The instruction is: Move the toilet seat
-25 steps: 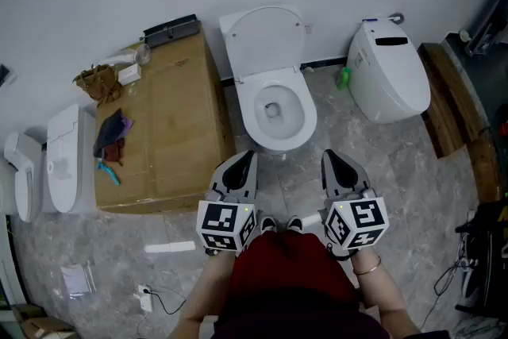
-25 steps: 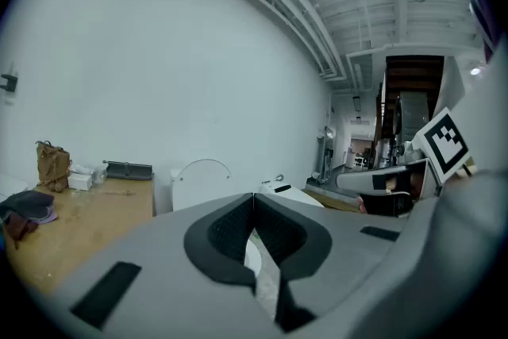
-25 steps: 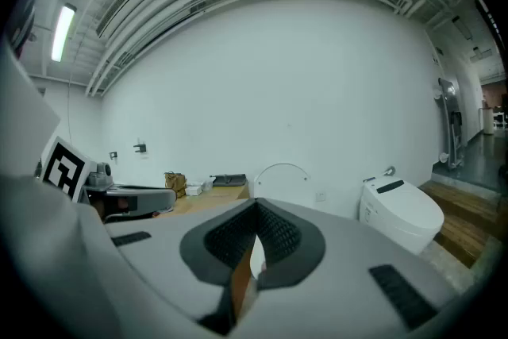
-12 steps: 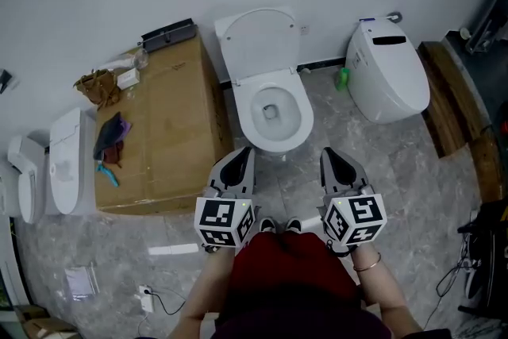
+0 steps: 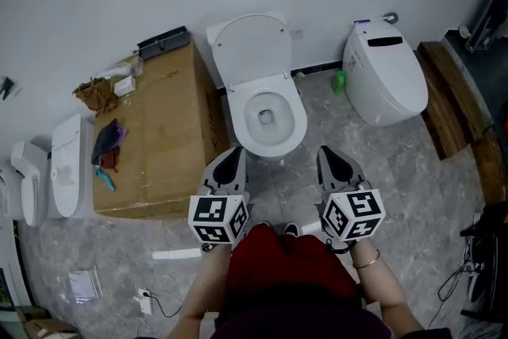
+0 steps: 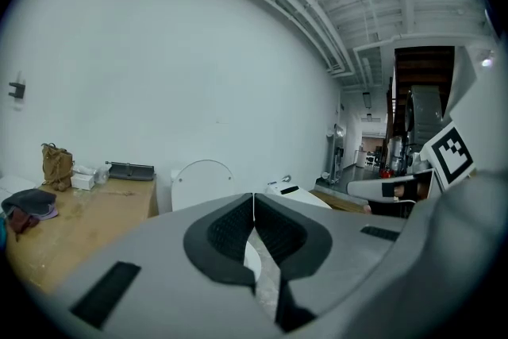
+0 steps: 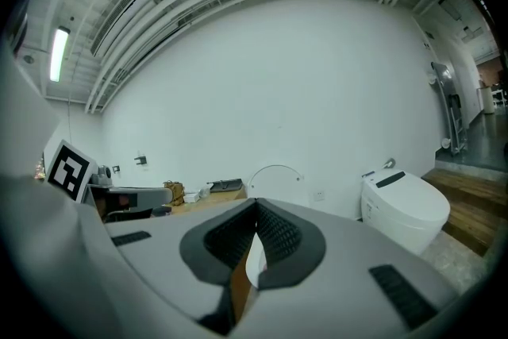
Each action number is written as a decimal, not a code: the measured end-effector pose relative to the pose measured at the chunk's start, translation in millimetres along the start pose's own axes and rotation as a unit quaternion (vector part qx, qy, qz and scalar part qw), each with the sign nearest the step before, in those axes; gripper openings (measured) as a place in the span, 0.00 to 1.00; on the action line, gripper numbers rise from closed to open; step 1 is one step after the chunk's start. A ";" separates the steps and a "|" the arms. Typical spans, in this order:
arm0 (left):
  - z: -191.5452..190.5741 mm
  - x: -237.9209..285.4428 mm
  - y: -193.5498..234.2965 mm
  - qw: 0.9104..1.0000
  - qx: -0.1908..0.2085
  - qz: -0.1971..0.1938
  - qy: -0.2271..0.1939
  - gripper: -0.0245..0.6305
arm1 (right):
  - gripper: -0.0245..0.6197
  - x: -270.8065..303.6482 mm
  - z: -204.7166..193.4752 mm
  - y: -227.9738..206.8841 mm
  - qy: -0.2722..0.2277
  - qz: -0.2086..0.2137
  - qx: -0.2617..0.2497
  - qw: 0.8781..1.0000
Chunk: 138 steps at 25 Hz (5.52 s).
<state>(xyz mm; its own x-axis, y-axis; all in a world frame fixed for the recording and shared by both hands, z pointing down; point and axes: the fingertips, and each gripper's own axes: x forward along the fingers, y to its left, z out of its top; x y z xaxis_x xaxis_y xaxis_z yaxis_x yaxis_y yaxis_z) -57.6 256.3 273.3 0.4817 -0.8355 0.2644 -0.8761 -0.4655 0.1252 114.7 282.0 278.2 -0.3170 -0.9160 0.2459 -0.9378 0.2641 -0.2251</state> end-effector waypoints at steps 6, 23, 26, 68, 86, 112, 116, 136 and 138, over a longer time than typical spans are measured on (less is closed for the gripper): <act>-5.3 16.3 0.6 1.000 -0.001 0.009 0.018 0.08 | 0.06 9.7 -5.4 -19.4 0.010 -0.003 0.021 1.000; -16.2 162.2 82.3 0.997 -0.031 0.004 0.069 0.08 | 0.06 154.8 -9.6 -78.2 0.075 -0.032 0.039 0.996; -15.0 191.3 102.8 0.996 -0.036 0.000 0.079 0.08 | 0.06 189.9 -7.4 -83.8 0.086 -0.036 0.048 0.995; -282.2 300.5 210.1 0.932 -0.189 0.086 0.295 0.17 | 0.07 325.6 -268.1 -178.3 0.389 -0.085 0.071 0.914; -395.6 291.7 221.8 0.883 -0.282 0.137 0.350 0.28 | 0.36 325.7 -373.3 -220.1 0.478 -0.110 0.157 0.857; -449.4 293.7 208.8 0.846 -0.330 0.124 0.399 0.36 | 0.42 332.1 -433.8 -211.9 0.526 -0.101 0.201 0.820; -442.6 290.1 208.2 0.851 -0.319 0.117 0.401 0.36 | 0.42 329.6 -426.1 -209.2 0.526 -0.088 0.203 0.821; -323.3 271.0 200.0 0.870 -0.326 0.110 0.354 0.36 | 0.42 314.8 -293.5 -182.4 0.446 -0.076 0.244 0.858; -309.6 270.8 200.7 0.872 -0.331 0.111 0.343 0.36 | 0.42 316.2 -277.8 -180.0 0.432 -0.073 0.254 0.863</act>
<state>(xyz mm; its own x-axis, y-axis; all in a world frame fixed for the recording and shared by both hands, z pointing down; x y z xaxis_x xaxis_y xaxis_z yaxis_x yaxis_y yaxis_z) -108.7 27.0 666.2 0.3732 -0.4059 0.8343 -0.8746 0.1461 0.4623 144.0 28.8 658.4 -0.3935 -0.3044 0.8675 -0.8633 -0.2019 -0.4625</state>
